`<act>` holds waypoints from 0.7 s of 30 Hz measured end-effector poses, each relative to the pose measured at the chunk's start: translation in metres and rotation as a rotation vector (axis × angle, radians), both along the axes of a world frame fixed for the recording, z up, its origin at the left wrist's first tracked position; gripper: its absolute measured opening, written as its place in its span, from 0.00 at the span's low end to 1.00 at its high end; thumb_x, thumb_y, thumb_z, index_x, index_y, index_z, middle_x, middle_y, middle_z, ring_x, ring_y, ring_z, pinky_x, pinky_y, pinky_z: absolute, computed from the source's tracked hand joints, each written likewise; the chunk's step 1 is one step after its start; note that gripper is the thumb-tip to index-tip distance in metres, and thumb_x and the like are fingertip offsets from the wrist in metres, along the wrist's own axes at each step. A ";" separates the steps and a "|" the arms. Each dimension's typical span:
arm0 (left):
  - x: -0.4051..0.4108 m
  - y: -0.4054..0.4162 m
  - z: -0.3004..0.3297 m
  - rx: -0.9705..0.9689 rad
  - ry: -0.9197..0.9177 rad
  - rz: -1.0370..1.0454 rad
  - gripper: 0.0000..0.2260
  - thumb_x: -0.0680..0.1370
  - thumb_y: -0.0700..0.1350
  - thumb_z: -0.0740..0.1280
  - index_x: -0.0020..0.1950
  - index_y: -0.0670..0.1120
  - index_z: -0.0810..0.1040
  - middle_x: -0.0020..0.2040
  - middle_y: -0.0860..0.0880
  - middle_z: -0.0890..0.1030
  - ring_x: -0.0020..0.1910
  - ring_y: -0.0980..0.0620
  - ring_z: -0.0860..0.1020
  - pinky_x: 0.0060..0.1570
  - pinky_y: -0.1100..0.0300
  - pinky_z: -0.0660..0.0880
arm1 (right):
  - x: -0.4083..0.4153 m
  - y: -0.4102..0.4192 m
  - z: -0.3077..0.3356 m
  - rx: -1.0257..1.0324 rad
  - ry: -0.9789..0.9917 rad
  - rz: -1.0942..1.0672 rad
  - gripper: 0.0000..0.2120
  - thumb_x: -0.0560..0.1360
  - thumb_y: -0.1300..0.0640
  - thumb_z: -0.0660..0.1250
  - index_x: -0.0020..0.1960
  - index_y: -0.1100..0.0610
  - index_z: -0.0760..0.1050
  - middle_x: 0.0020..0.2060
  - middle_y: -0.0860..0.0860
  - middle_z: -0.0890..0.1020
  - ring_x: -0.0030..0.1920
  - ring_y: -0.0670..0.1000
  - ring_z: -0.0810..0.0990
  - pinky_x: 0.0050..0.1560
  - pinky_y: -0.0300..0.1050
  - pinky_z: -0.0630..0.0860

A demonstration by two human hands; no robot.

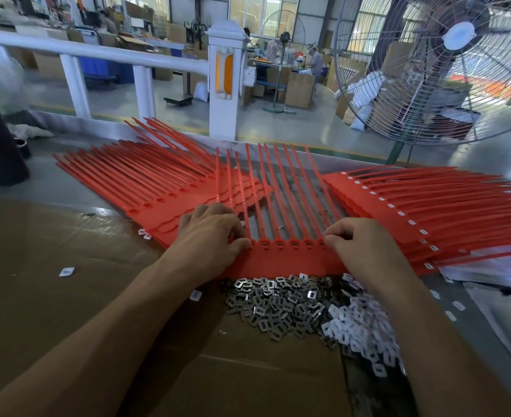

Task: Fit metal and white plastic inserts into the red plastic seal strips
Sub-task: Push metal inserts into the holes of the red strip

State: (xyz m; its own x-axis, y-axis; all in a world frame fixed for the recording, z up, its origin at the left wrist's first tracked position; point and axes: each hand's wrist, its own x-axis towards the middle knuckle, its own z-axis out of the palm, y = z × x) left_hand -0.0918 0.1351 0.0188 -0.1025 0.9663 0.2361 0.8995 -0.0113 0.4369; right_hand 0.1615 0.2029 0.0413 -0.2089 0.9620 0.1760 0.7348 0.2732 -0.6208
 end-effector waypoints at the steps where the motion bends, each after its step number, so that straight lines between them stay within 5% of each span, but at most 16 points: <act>1: 0.000 0.000 0.000 -0.002 0.001 0.001 0.06 0.78 0.60 0.68 0.51 0.60 0.80 0.67 0.59 0.71 0.69 0.55 0.62 0.70 0.50 0.56 | 0.001 -0.003 0.005 -0.005 0.002 0.085 0.05 0.79 0.53 0.73 0.46 0.46 0.85 0.40 0.39 0.84 0.46 0.37 0.81 0.44 0.33 0.70; 6: 0.000 0.000 0.000 -0.007 -0.003 0.002 0.06 0.78 0.60 0.68 0.50 0.61 0.79 0.67 0.59 0.70 0.69 0.55 0.62 0.71 0.50 0.56 | -0.007 -0.021 0.012 -0.209 -0.128 0.460 0.03 0.75 0.48 0.77 0.46 0.40 0.84 0.43 0.35 0.85 0.45 0.35 0.82 0.48 0.38 0.73; 13: -0.001 0.001 -0.001 -0.003 -0.003 0.001 0.06 0.78 0.61 0.68 0.49 0.61 0.79 0.67 0.60 0.71 0.68 0.55 0.63 0.70 0.50 0.57 | -0.016 -0.023 0.007 -0.154 -0.253 0.356 0.07 0.73 0.43 0.78 0.43 0.43 0.81 0.39 0.31 0.81 0.40 0.31 0.78 0.34 0.31 0.68; 21: -0.002 0.002 -0.001 0.001 -0.004 -0.003 0.05 0.77 0.61 0.68 0.48 0.61 0.78 0.66 0.61 0.71 0.68 0.56 0.62 0.70 0.50 0.56 | -0.022 -0.025 0.008 -0.170 -0.277 0.332 0.07 0.73 0.47 0.78 0.41 0.44 0.80 0.39 0.39 0.82 0.41 0.32 0.78 0.35 0.31 0.69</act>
State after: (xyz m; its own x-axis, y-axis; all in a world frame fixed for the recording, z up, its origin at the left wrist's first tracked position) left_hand -0.0934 0.1367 0.0180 -0.1004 0.9665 0.2363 0.8975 -0.0146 0.4407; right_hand 0.1399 0.1781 0.0491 -0.5275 0.8453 -0.0847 0.7694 0.4331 -0.4696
